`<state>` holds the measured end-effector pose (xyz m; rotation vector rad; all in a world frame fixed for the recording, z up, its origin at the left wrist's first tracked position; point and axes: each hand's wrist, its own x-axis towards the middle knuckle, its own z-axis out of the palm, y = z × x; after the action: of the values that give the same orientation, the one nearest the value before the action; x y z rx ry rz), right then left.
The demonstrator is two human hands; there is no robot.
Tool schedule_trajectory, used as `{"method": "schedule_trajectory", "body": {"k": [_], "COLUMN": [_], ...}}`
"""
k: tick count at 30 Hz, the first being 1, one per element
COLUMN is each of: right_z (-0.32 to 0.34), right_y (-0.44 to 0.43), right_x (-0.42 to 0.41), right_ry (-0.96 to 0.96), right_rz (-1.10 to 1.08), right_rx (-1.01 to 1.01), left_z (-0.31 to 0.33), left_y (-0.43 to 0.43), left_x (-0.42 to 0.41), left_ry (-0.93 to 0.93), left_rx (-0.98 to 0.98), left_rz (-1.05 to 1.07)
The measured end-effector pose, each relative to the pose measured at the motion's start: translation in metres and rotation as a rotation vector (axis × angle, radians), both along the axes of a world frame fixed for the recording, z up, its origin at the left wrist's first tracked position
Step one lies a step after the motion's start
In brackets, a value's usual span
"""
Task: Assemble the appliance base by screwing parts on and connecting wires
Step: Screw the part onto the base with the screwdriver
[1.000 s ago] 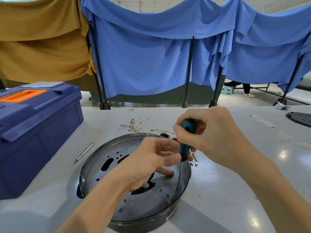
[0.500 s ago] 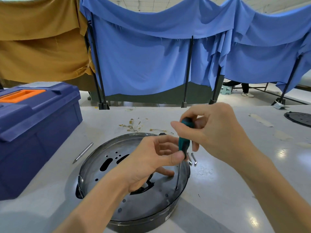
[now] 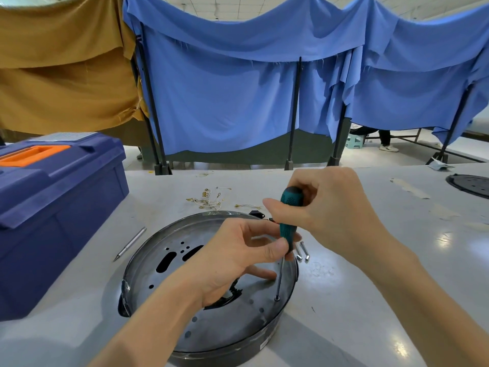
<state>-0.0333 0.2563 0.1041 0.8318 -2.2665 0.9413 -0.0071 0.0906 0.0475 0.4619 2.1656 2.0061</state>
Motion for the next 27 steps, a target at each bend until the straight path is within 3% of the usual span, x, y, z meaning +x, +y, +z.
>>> {"method": "schedule_trajectory", "body": {"k": [3, 8, 15, 21, 27], "right_z": [0.002, 0.006, 0.006, 0.008, 0.001], "right_y": [0.002, 0.009, 0.002, 0.008, -0.004], "right_x": [0.001, 0.004, 0.004, 0.008, 0.006], "right_ry": [0.023, -0.105, -0.014, -0.119, -0.05], "right_rz": [-0.039, 0.184, -0.007, 0.156, 0.04], "right_rx": [0.057, -0.078, -0.007, 0.029, 0.042], "left_z": [-0.002, -0.004, -0.002, 0.0, 0.005], "left_y": [0.003, 0.0, 0.005, 0.003, 0.004], "left_x": [-0.003, -0.003, -0.004, -0.001, 0.002], "left_ry": [0.057, 0.088, 0.123, 0.099, 0.102], "left_rx": [-0.034, 0.043, 0.104, 0.131, 0.168], "left_rz": [0.023, 0.026, 0.056, 0.019, 0.076]}}
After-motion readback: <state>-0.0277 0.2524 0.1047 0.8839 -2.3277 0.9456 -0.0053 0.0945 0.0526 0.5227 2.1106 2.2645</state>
